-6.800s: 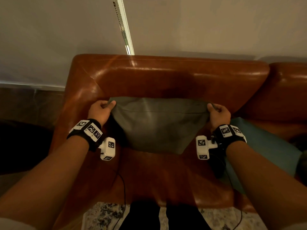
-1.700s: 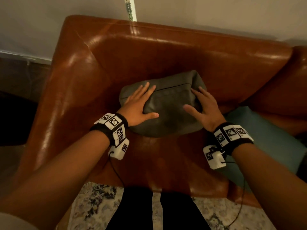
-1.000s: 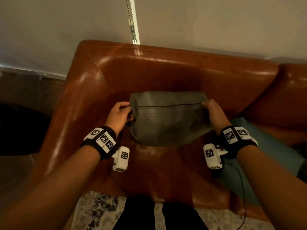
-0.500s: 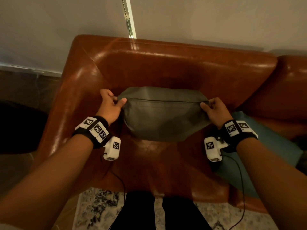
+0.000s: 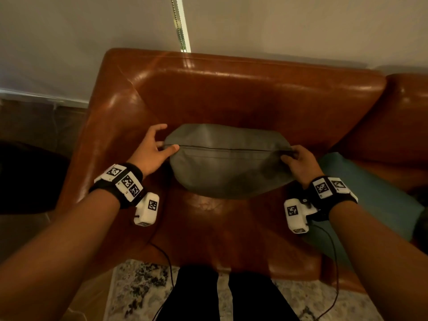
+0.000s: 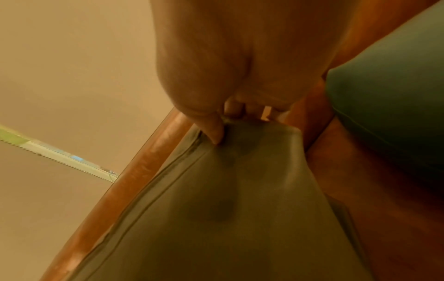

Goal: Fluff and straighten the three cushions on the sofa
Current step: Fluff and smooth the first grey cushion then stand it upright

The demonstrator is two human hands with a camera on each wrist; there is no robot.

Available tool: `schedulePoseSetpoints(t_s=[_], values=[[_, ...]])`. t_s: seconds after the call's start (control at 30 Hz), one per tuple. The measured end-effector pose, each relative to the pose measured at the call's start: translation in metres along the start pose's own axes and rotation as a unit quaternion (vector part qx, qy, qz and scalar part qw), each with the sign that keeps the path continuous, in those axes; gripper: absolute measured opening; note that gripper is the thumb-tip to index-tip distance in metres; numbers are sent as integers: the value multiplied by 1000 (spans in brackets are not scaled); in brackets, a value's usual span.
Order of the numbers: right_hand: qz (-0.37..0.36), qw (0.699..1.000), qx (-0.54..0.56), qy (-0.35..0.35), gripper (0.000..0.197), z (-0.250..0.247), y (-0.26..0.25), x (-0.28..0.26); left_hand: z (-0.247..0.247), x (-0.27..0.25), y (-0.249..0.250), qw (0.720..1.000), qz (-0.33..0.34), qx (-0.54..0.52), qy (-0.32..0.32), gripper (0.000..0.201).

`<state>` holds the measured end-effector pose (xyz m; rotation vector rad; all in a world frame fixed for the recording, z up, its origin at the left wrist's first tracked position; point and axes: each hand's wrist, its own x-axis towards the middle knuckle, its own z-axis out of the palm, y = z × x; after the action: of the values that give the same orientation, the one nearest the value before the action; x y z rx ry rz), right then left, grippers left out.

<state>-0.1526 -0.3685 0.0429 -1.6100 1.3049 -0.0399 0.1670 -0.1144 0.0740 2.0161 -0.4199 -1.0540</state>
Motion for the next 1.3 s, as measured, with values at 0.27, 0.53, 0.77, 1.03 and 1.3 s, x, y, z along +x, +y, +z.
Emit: schedulePoseSetpoints(t_s=[0.27,0.53,0.77,1.03,1.3], values=[[78,993,87,19,47,-2,0,-7,-9,-2,-8,982,-33,156,105,74],[90,990,106,-35,34,3,0,-22,-14,-12,-32,989,15,105,102,13],[74,974,171,-128,40,5,-19,-24,19,-21,-13,905,214,358,88,82],[-36,995,84,-50,28,24,-45,-32,96,-18,-20,772,328,533,-111,134],[-1,989,141,33,28,-25,-51,-31,74,-2,-21,808,298,497,-106,123]])
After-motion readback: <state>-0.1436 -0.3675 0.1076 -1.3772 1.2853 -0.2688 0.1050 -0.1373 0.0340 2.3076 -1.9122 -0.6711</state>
